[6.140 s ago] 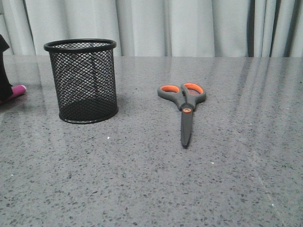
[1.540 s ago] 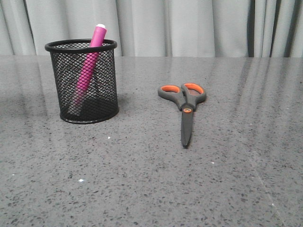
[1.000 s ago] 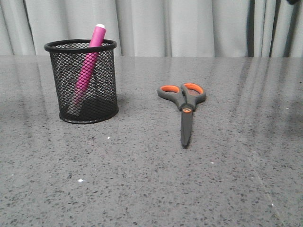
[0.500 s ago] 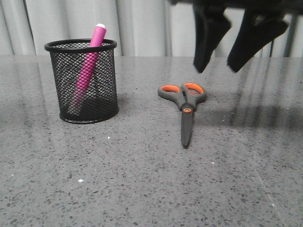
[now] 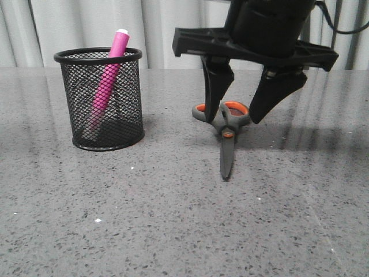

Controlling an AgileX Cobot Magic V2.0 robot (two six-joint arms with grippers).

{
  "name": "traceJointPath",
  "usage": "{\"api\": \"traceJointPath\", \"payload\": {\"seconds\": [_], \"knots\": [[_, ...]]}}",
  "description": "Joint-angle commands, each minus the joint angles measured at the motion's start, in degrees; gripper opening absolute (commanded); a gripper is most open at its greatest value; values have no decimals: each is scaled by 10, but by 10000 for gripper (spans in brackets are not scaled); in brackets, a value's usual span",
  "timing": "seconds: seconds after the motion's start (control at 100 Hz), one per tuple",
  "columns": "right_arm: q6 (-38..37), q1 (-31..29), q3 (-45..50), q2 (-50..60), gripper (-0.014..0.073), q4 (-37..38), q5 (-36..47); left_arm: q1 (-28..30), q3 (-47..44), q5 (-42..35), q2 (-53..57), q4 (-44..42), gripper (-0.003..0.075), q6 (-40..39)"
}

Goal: Put pen and scissors into bin
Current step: 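Close the right gripper on the scissors handles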

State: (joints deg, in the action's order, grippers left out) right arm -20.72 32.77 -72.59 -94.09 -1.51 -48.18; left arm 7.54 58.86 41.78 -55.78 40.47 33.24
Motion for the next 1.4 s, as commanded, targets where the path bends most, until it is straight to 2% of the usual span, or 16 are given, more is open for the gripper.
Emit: {"api": "traceJointPath", "payload": {"seconds": [0.0,0.24,0.45,0.78,0.85,1.0,1.14,1.22,1.39], "knots": [[-1,0,-19,10,397,2,23,1,14,-30,9,24,363,-7],[-1,0,-19,-7,397,12,48,1,14,-30,9,24,363,-7],[-12,0,-25,-23,397,51,48,1,14,-30,9,24,363,-7],[-12,0,-65,-61,385,83,5,1,14,-30,9,25,363,-7],[-12,0,-65,-61,329,83,5,1,14,-30,9,25,363,-7],[-5,2,-65,-61,120,87,-6,1,14,-30,9,25,363,-7],[-5,7,-65,-61,-22,105,-12,1,14,-30,9,25,363,-7],[-5,10,-65,-53,-68,115,-12,1,14,-30,9,25,363,-7],[-5,16,-64,1,-71,147,5,1,14,-30,9,25,363,-7]]}}
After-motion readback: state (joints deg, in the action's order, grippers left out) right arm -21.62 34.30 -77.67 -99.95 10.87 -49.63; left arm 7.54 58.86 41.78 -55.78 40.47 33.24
